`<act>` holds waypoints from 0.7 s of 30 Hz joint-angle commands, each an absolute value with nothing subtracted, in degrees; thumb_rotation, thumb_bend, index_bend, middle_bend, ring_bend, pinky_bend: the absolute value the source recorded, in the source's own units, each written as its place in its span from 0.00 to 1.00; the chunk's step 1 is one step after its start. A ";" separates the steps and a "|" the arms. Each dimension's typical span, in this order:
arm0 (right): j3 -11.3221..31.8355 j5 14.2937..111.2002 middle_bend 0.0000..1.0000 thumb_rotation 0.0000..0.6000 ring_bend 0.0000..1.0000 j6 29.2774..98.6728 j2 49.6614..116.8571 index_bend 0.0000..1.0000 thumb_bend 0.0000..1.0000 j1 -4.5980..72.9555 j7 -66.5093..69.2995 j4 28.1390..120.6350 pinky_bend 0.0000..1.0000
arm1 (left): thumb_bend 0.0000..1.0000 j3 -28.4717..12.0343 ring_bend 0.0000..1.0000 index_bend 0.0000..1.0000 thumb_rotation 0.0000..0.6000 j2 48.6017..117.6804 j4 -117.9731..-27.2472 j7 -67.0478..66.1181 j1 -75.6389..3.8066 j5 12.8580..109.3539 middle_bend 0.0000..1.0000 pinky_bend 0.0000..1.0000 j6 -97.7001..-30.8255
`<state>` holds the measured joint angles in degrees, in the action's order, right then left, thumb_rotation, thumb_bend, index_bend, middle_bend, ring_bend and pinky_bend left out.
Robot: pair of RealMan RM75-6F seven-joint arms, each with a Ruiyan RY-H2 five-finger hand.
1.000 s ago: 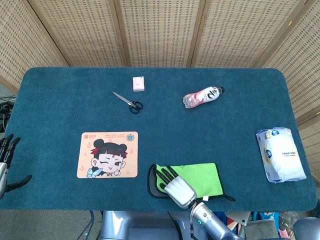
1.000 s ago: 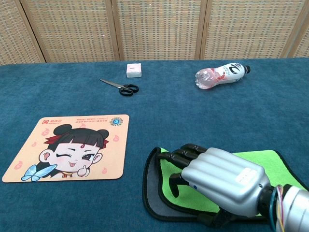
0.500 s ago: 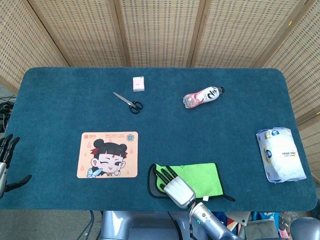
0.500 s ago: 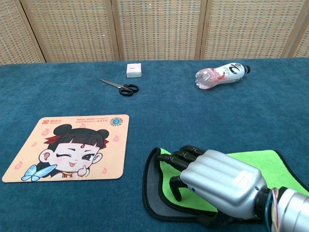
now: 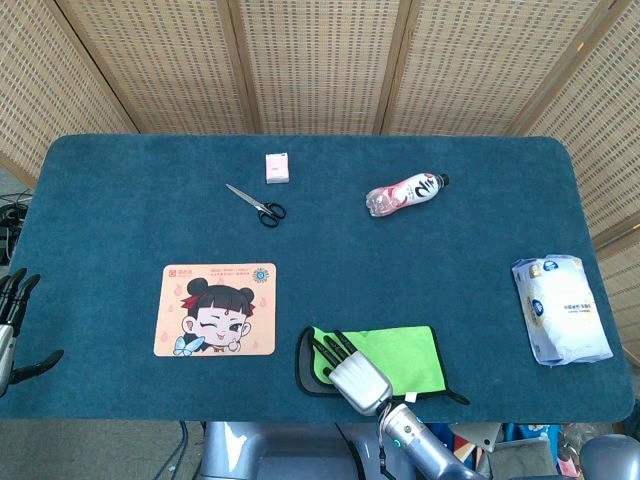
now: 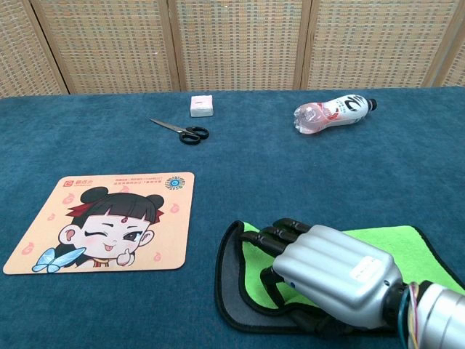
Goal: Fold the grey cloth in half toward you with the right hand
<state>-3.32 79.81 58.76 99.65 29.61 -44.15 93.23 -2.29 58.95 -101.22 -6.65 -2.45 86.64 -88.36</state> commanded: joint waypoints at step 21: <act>-5.45 84.05 0.00 1.00 0.00 58.84 99.01 0.55 0.53 29.54 -40.28 94.38 0.00 | 0.15 -2.23 0.00 0.00 1.00 58.97 -101.23 -6.76 -2.48 86.65 0.00 0.00 -88.27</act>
<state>-5.42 84.03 58.85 98.98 29.56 -40.31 94.38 -2.24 58.97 -101.23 -6.75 -2.48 86.65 -88.27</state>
